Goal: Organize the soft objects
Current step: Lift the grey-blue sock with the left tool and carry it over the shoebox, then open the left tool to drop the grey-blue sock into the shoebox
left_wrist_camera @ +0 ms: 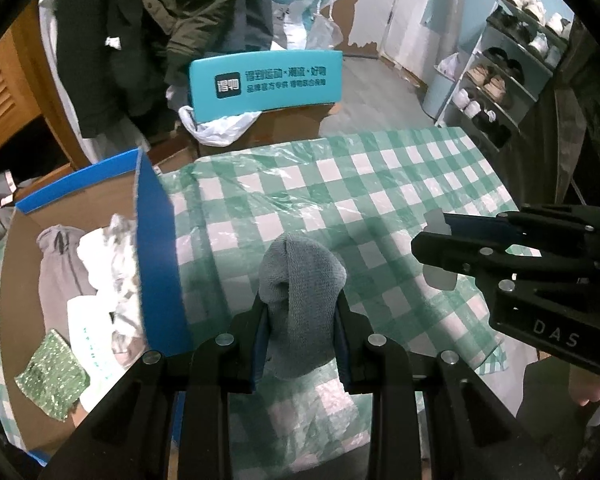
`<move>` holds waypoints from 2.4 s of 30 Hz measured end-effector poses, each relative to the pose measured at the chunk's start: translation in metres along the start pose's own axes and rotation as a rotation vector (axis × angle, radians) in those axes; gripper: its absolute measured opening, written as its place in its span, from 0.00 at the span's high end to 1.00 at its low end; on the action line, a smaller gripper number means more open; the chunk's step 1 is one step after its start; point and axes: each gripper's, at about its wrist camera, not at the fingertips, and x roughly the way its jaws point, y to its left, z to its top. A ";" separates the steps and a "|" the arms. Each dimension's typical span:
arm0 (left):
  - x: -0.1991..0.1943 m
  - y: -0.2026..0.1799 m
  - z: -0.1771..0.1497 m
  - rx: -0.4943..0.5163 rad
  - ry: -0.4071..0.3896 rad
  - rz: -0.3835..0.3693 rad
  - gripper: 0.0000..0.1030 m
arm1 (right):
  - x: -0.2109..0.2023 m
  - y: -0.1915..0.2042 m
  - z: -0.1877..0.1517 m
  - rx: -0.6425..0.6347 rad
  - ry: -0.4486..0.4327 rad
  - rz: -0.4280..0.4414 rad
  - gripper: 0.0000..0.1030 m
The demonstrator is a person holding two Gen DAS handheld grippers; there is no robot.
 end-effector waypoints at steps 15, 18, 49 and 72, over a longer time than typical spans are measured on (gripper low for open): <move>-0.037 0.045 -0.012 -0.056 -0.050 0.012 0.72 | -0.003 0.059 0.022 -0.096 -0.025 0.057 0.78; -0.044 0.055 -0.015 -0.070 -0.061 0.014 0.72 | -0.001 0.070 0.026 -0.107 -0.027 0.063 0.79; -0.060 0.171 -0.052 -0.279 -0.058 0.074 0.72 | 0.052 0.177 0.055 -0.256 0.055 0.138 0.78; -0.067 0.184 -0.059 -0.323 -0.063 0.111 0.54 | 0.056 0.198 0.064 -0.257 0.058 0.205 0.59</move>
